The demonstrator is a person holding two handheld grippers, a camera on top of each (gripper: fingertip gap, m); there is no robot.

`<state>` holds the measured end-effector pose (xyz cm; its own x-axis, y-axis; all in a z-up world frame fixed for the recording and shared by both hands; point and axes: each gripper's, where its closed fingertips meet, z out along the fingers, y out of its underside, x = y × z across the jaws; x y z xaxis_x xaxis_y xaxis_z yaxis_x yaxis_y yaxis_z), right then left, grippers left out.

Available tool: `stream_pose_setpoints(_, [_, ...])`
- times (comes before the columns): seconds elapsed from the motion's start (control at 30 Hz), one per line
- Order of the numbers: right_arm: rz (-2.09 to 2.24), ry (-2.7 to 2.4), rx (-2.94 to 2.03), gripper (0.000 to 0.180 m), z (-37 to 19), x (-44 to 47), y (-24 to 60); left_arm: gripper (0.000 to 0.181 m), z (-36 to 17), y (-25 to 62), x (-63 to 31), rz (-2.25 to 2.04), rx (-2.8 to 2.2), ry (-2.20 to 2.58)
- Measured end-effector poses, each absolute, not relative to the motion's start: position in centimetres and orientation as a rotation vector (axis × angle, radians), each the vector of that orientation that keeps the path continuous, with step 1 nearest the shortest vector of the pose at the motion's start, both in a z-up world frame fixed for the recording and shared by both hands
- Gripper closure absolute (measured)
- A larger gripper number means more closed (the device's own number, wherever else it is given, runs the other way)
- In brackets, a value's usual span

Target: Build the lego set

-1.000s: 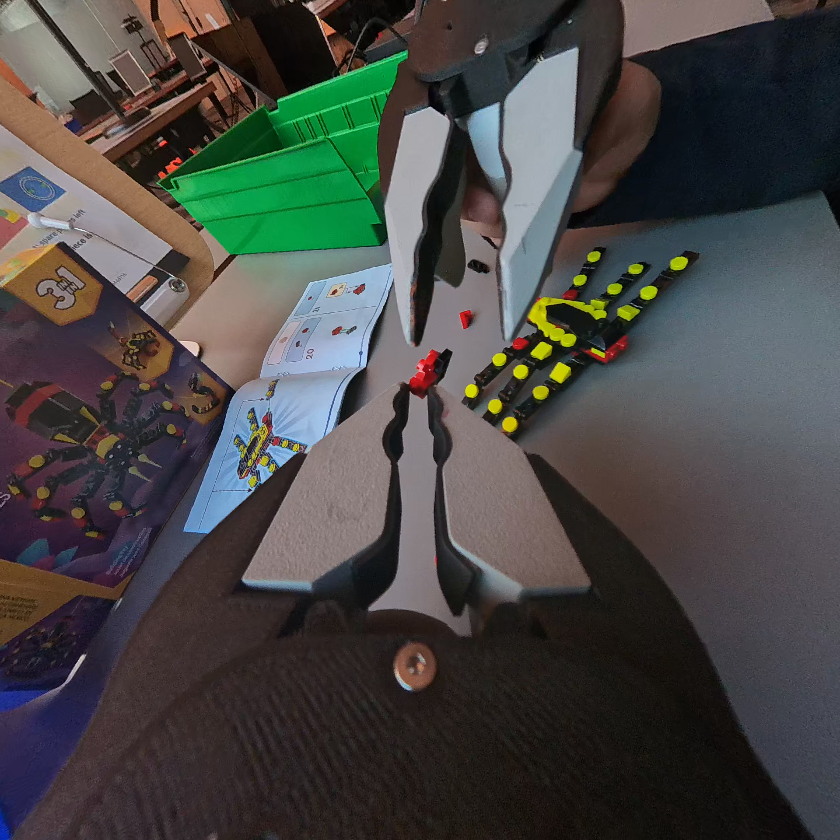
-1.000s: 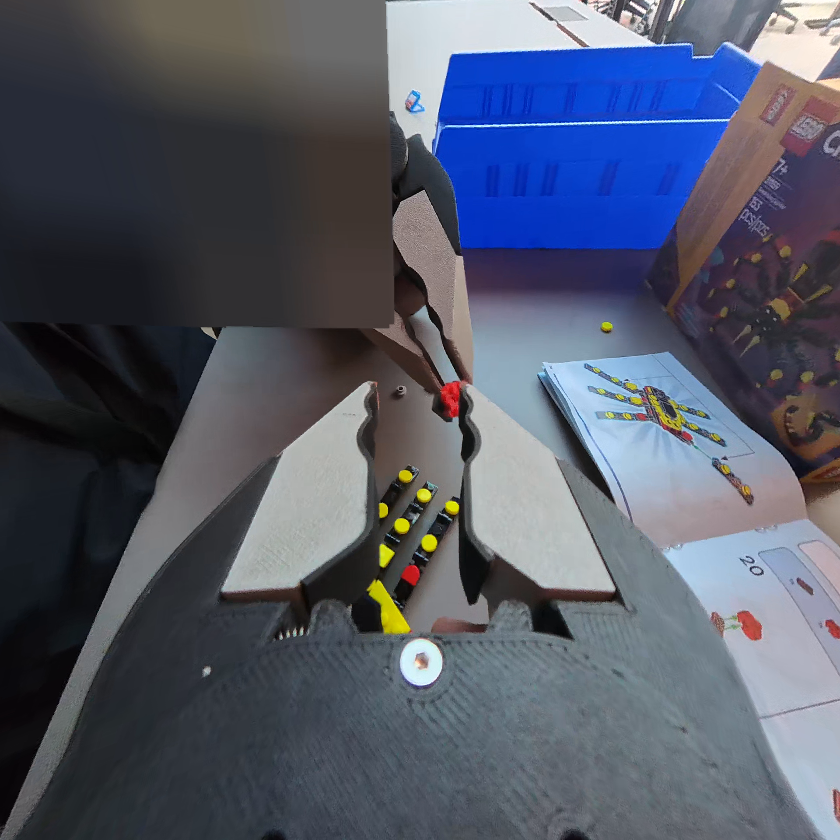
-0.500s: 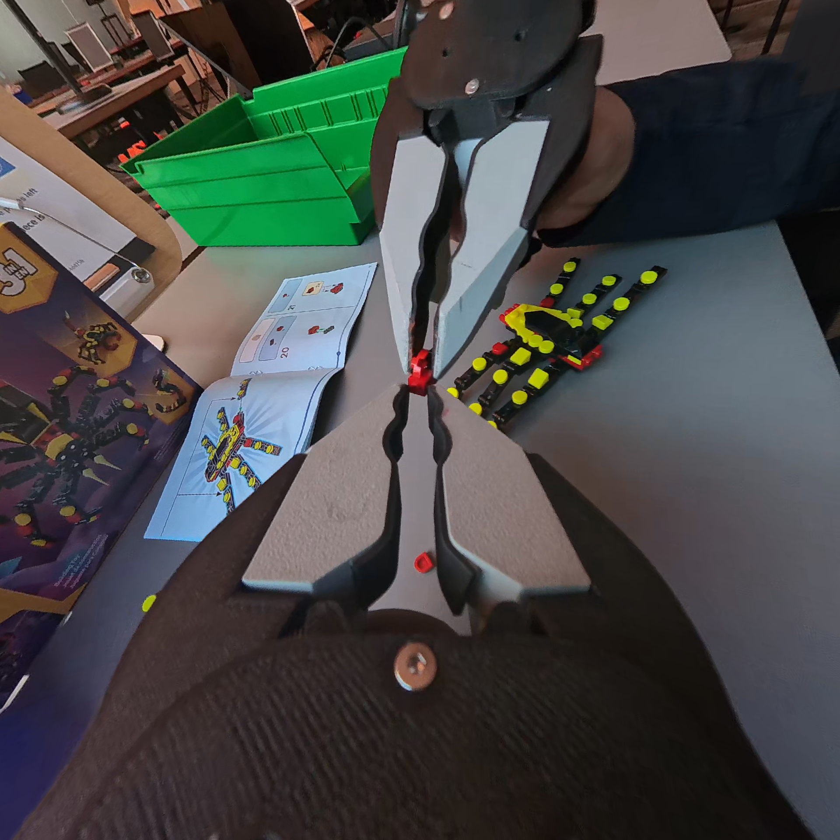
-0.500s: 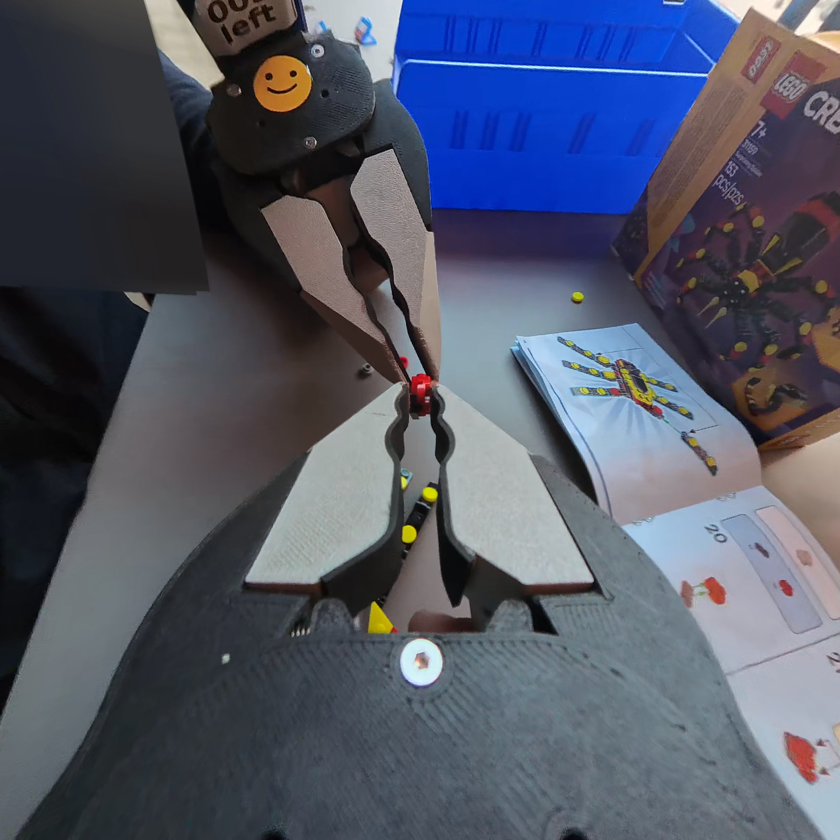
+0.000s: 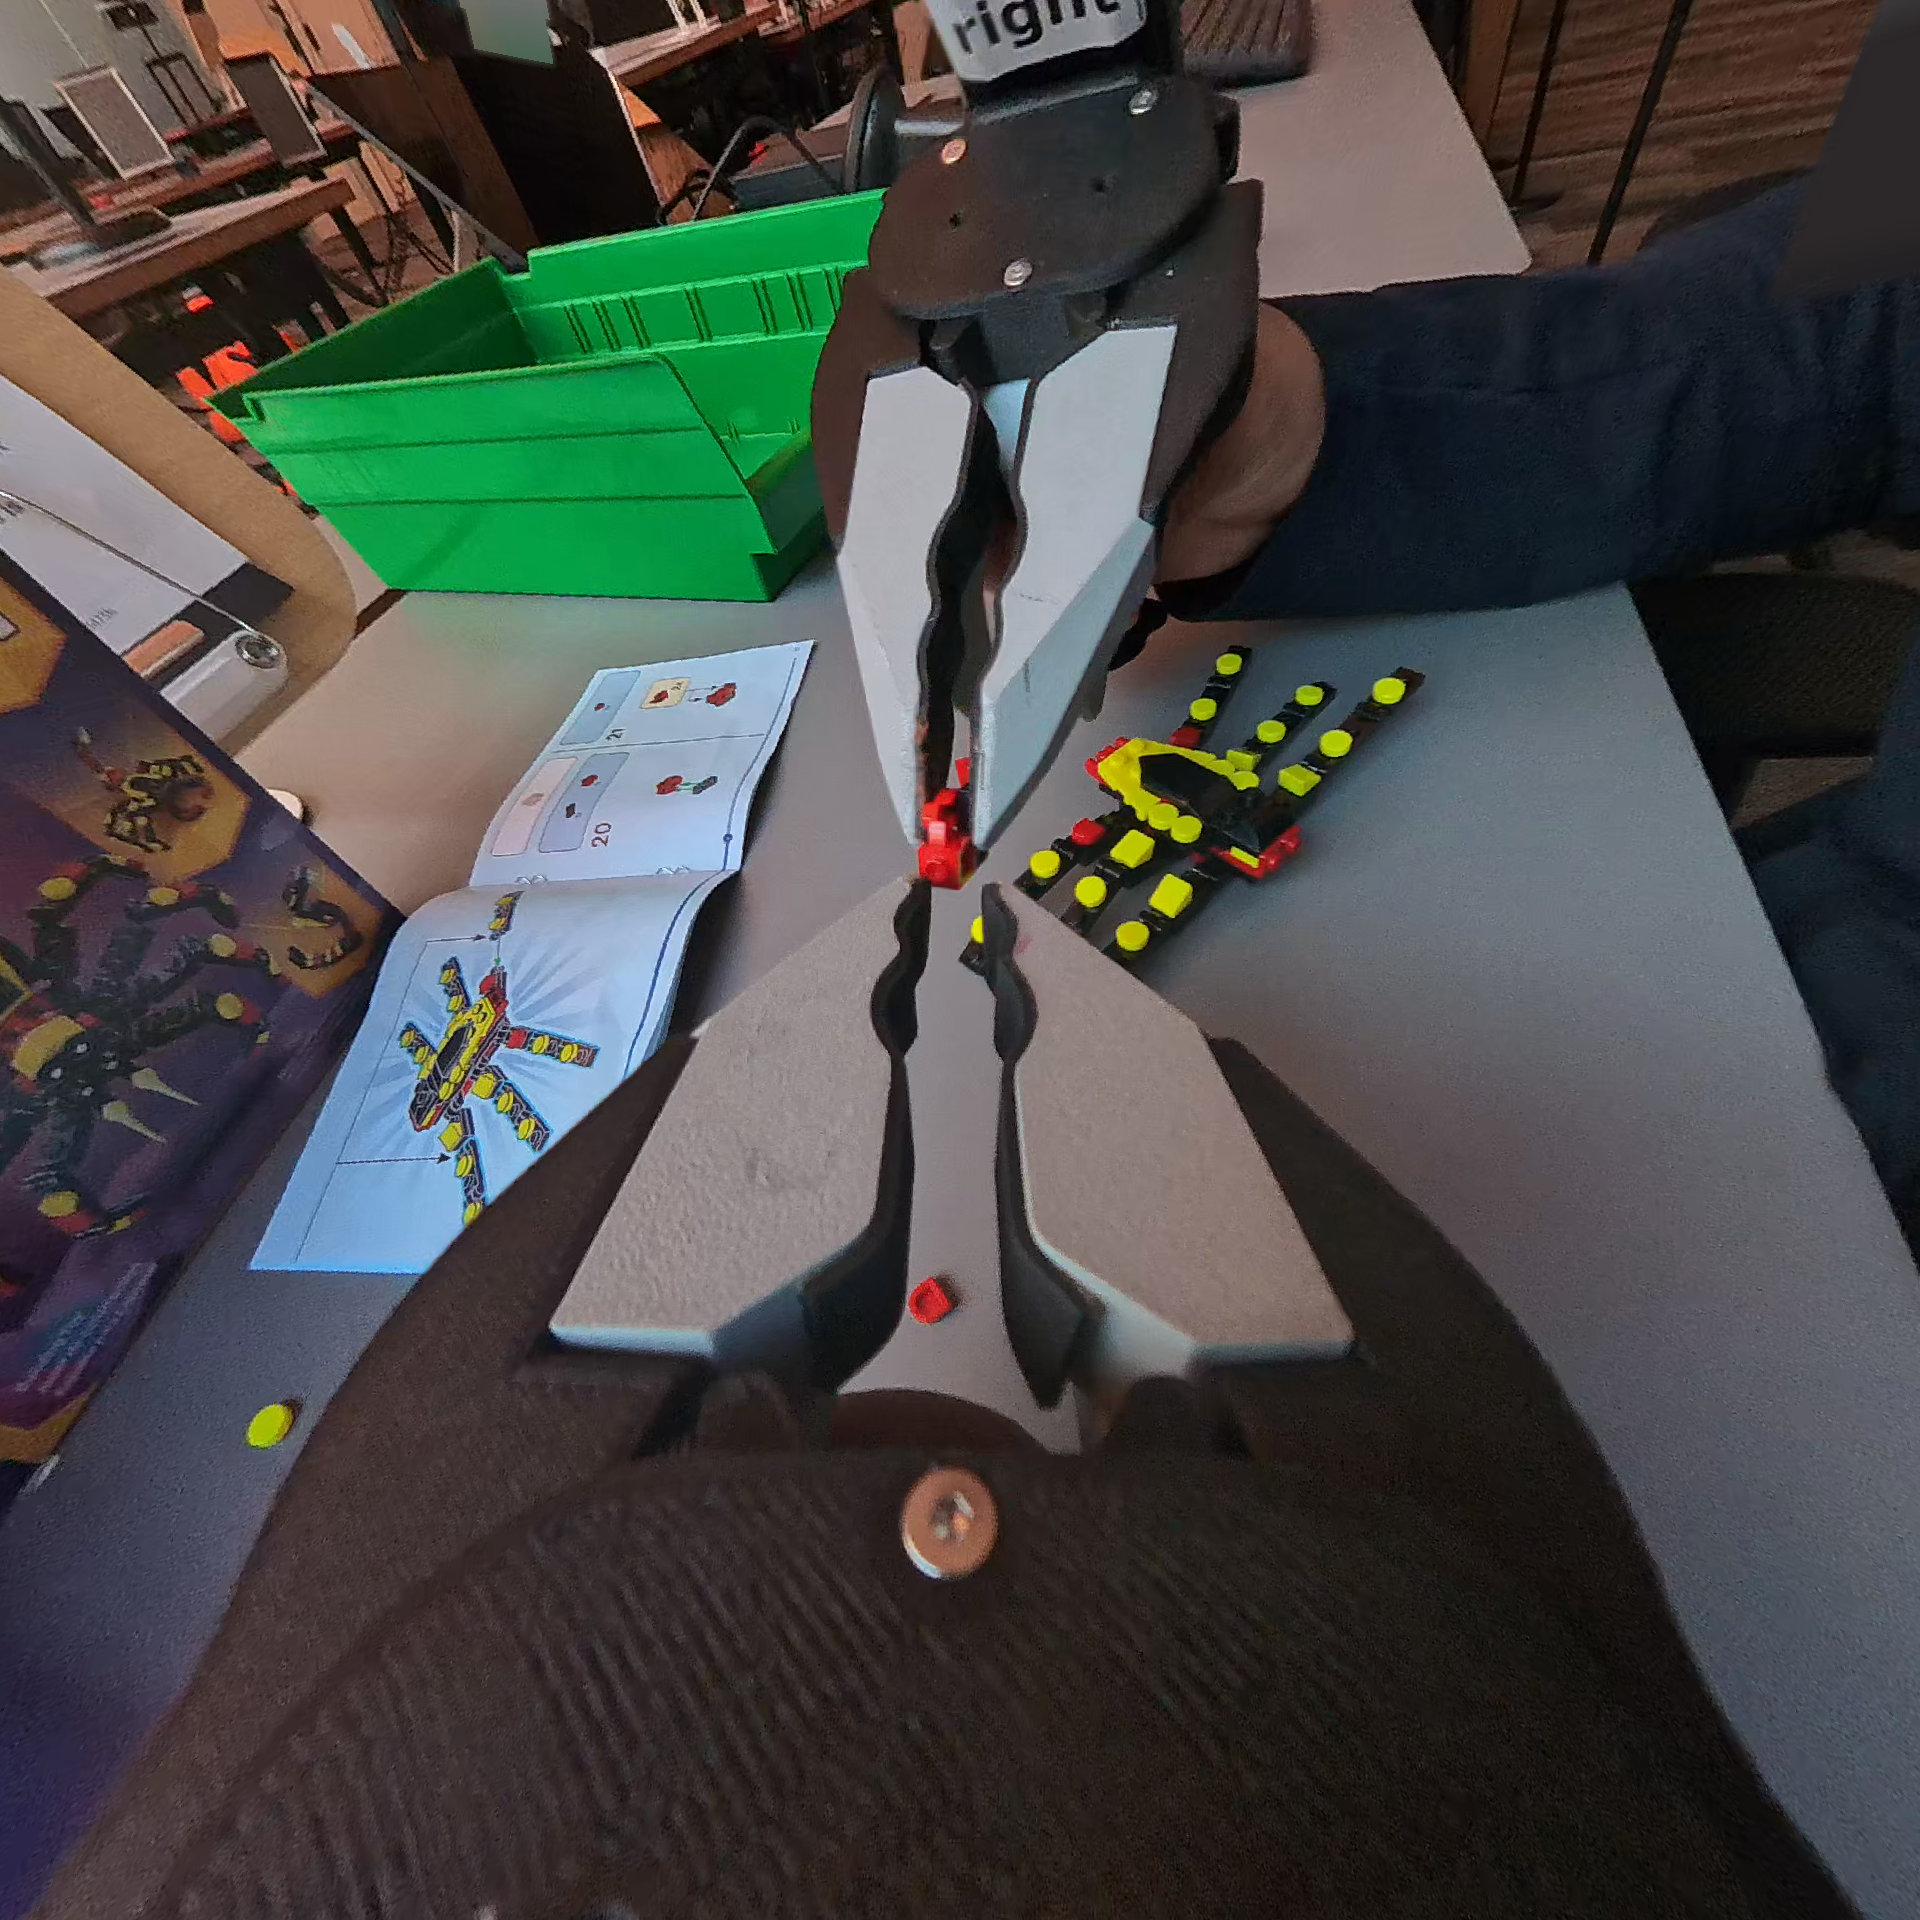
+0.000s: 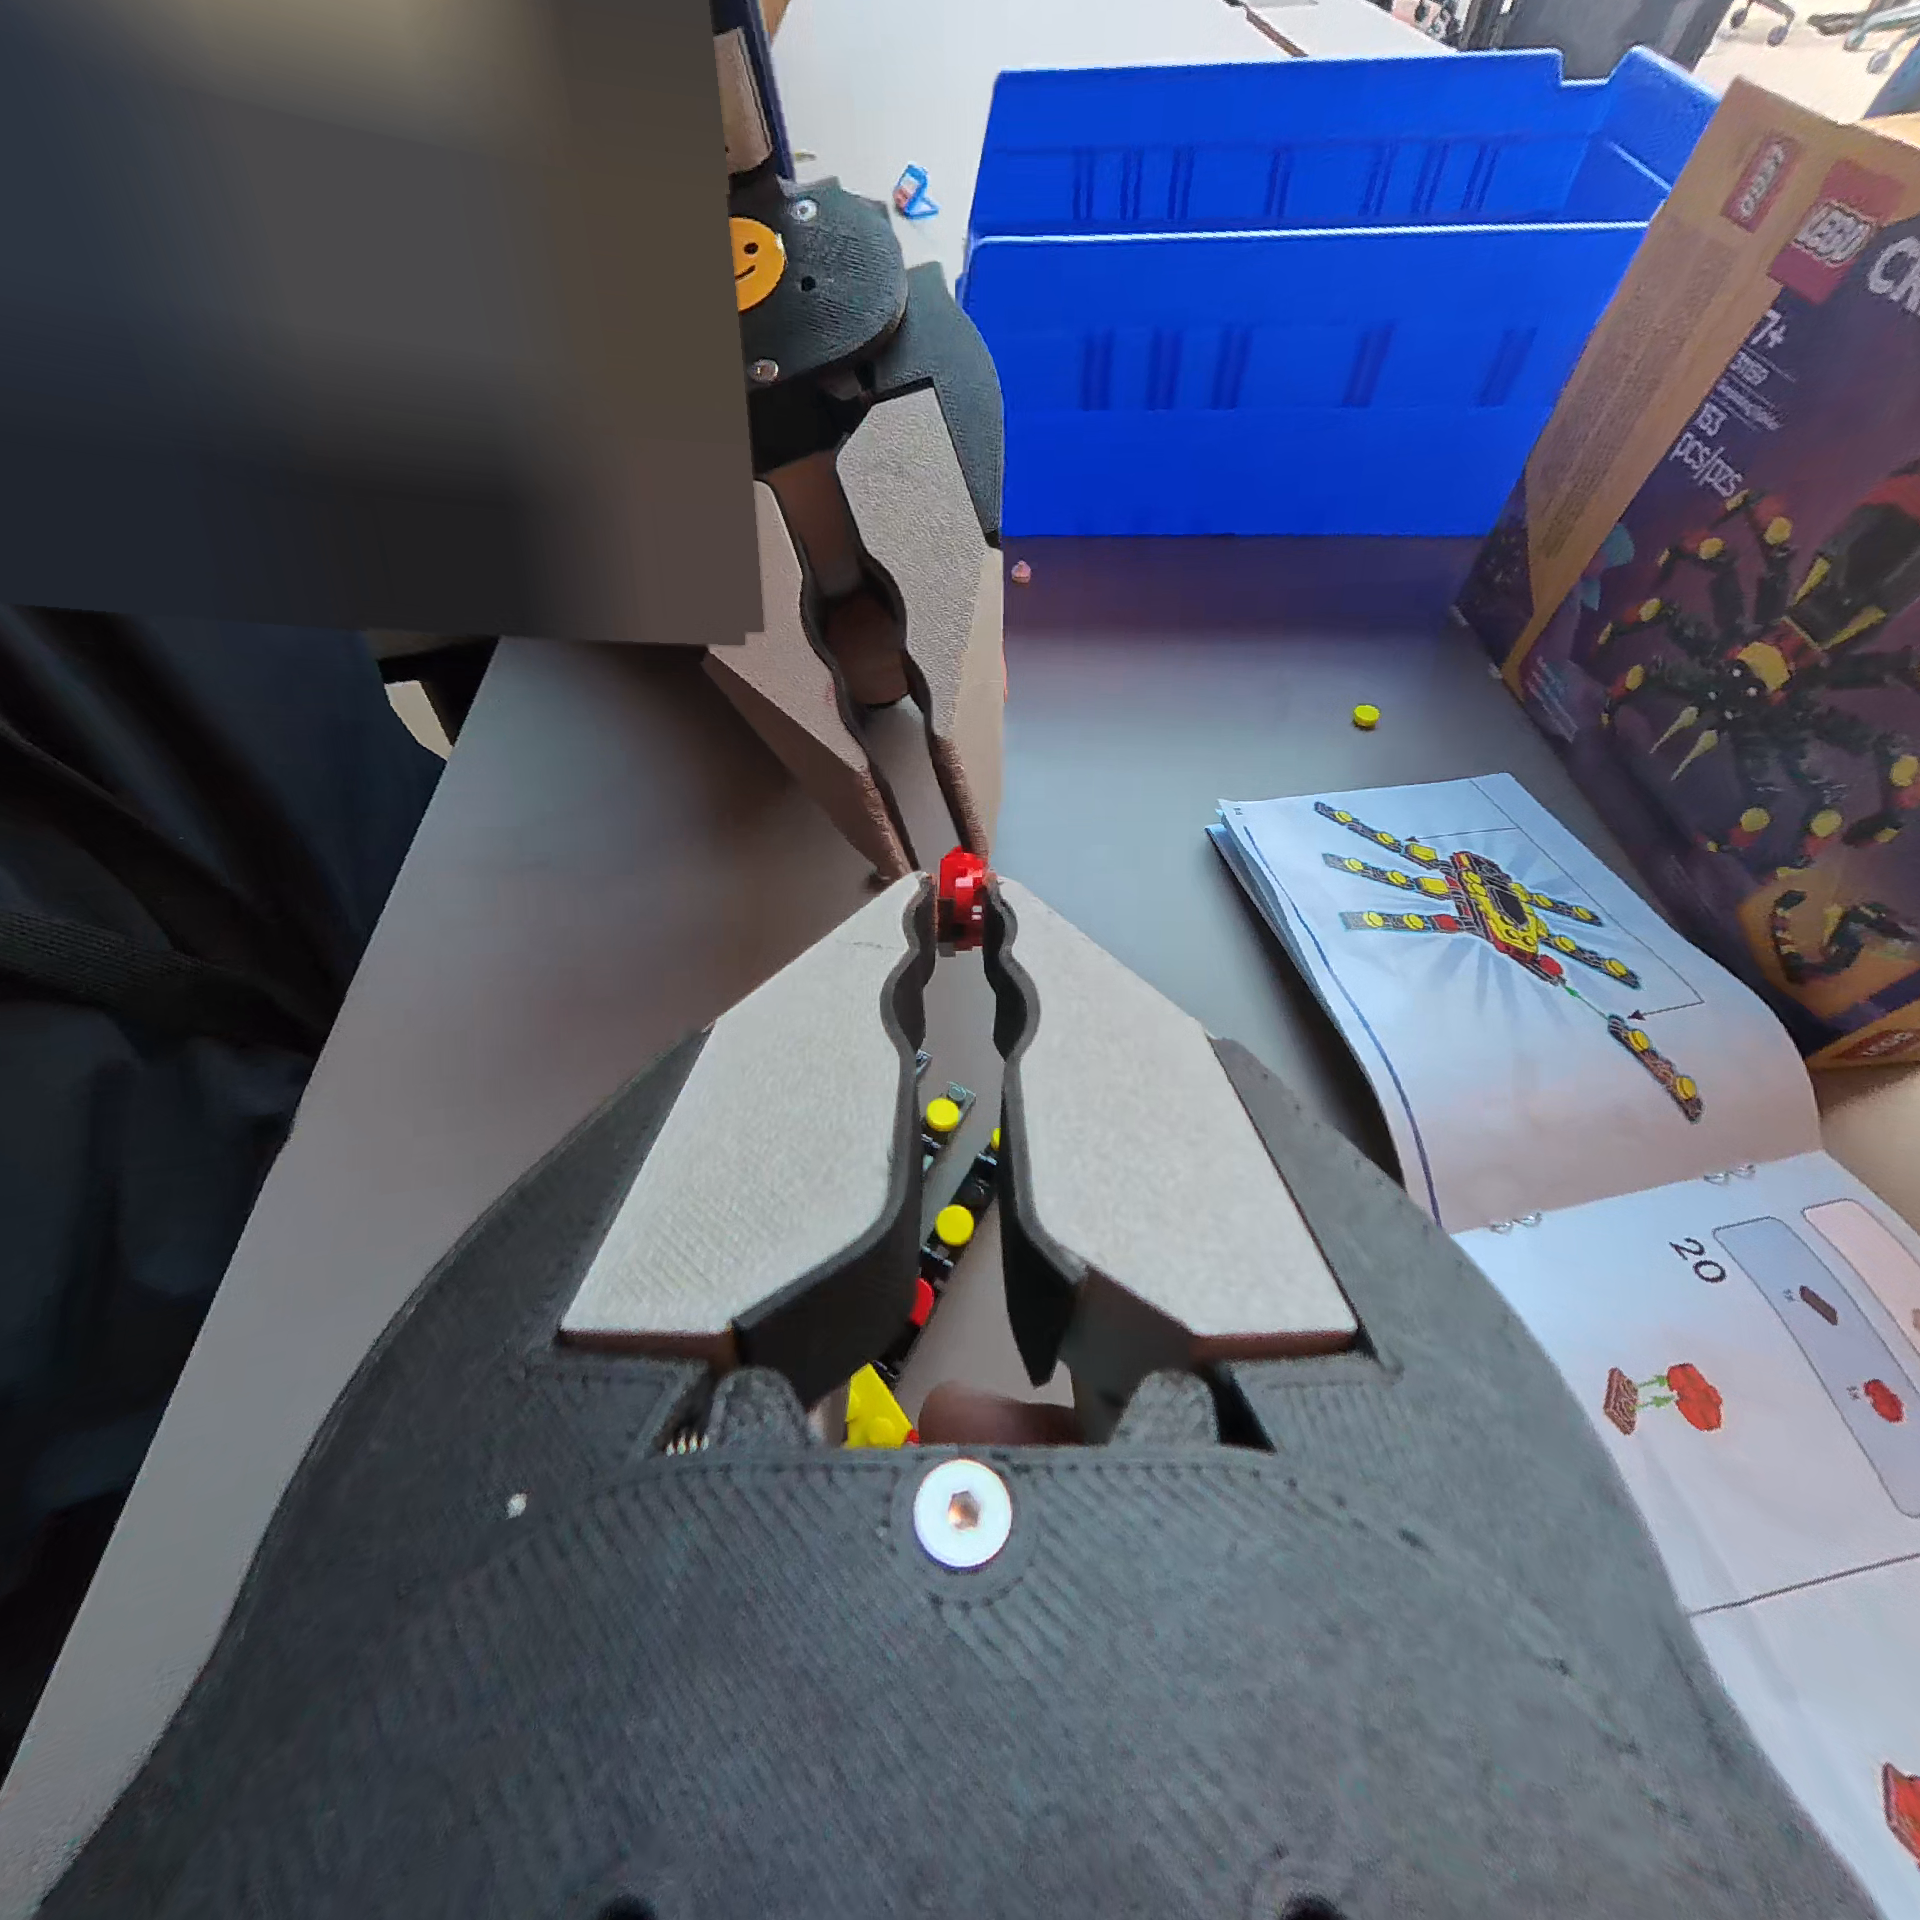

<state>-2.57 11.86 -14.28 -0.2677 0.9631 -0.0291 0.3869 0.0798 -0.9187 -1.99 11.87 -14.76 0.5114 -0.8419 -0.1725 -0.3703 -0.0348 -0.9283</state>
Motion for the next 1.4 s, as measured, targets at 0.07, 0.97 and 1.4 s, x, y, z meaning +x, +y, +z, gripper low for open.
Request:
stream_pose_setpoints(0.07, [1.168,-1.745,-1.316,0.174,-14.2,-2.6,11.5,0.174,-14.9,12.0,-2.1,-0.526,-1.636,1.047])
stream_pose_setpoints(0.97, [1.046,-1.729,-1.252,0.174,-13.8,-2.7,11.8,0.175,-14.0,12.2,-1.9,-0.184,-1.448,1.153])
stream_pose_setpoints(1.4, [1.237,-1.593,-1.244,0.174,-11.7,-1.9,12.9,0.175,-13.0,12.1,-2.4,-0.301,-1.424,1.105])
